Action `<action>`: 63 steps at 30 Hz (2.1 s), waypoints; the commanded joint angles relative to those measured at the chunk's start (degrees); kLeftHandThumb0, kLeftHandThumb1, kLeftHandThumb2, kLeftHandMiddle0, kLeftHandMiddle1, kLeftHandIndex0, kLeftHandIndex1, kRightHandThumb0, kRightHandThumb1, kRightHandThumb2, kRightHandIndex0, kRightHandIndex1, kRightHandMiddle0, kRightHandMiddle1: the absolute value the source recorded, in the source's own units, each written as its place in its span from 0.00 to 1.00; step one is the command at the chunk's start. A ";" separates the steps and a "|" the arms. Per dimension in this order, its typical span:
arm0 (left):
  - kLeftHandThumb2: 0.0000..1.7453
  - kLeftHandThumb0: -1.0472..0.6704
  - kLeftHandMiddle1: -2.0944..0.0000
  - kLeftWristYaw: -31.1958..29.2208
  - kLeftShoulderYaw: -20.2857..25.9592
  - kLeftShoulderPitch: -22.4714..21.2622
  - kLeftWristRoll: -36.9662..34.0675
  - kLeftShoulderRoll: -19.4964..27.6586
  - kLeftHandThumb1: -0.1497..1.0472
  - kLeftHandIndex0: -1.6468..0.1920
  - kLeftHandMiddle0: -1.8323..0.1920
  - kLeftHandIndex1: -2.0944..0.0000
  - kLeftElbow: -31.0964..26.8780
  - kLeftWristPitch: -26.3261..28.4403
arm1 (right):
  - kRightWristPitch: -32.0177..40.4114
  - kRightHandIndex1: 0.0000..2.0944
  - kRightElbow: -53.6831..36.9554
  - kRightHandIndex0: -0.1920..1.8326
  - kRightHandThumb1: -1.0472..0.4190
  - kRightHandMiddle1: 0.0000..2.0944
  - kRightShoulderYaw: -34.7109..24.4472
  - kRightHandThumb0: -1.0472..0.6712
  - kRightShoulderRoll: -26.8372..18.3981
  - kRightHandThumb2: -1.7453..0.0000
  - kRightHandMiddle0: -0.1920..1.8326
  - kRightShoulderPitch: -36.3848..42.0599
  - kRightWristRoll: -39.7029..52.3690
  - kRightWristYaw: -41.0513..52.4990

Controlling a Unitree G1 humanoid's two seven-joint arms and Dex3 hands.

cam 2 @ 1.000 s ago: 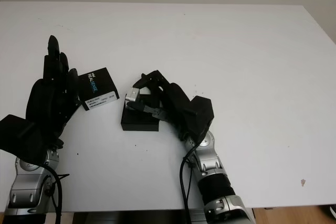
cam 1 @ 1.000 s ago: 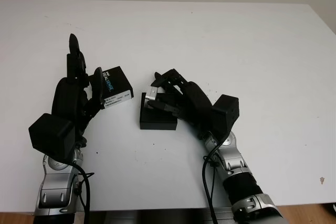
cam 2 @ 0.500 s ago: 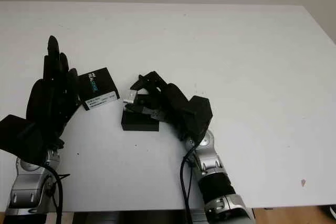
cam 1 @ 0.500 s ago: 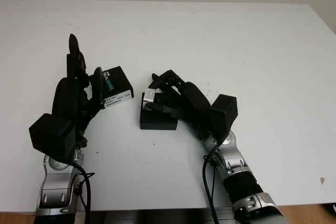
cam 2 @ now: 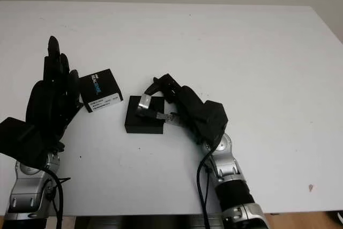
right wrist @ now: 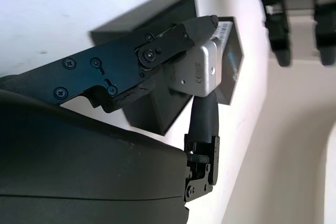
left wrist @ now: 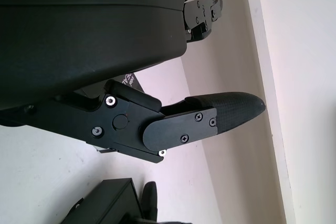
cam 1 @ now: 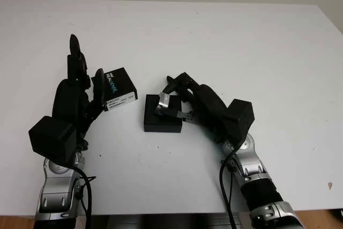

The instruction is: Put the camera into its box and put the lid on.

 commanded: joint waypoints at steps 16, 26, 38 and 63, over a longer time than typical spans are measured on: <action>0.36 0.19 1.00 -0.23 0.12 0.70 0.11 0.22 1.00 1.00 1.00 1.00 -1.99 0.61 | 7.19 0.00 -20.65 0.10 0.01 0.53 3.25 0.31 -8.98 0.97 0.02 4.69 -5.20 3.68; 0.36 0.18 1.00 -0.28 0.34 0.77 0.16 0.45 1.00 1.00 1.00 1.00 -2.21 1.09 | 7.01 0.00 -25.54 0.08 0.00 0.48 3.48 0.33 -10.40 0.97 0.01 5.53 -6.57 3.27; 0.37 0.18 1.00 -0.79 0.39 0.26 0.22 0.64 1.00 1.00 1.00 1.00 -1.58 0.41 | 4.75 0.05 -32.98 0.16 0.04 0.51 8.67 0.23 -9.68 0.98 0.06 7.68 -28.70 -12.43; 0.38 0.19 1.00 -0.71 0.36 -0.08 0.13 0.38 1.00 1.00 1.00 1.00 -0.79 0.09 | 14.56 0.11 -36.20 0.24 0.11 0.54 18.78 0.18 -8.07 0.97 0.17 3.01 -60.96 -13.18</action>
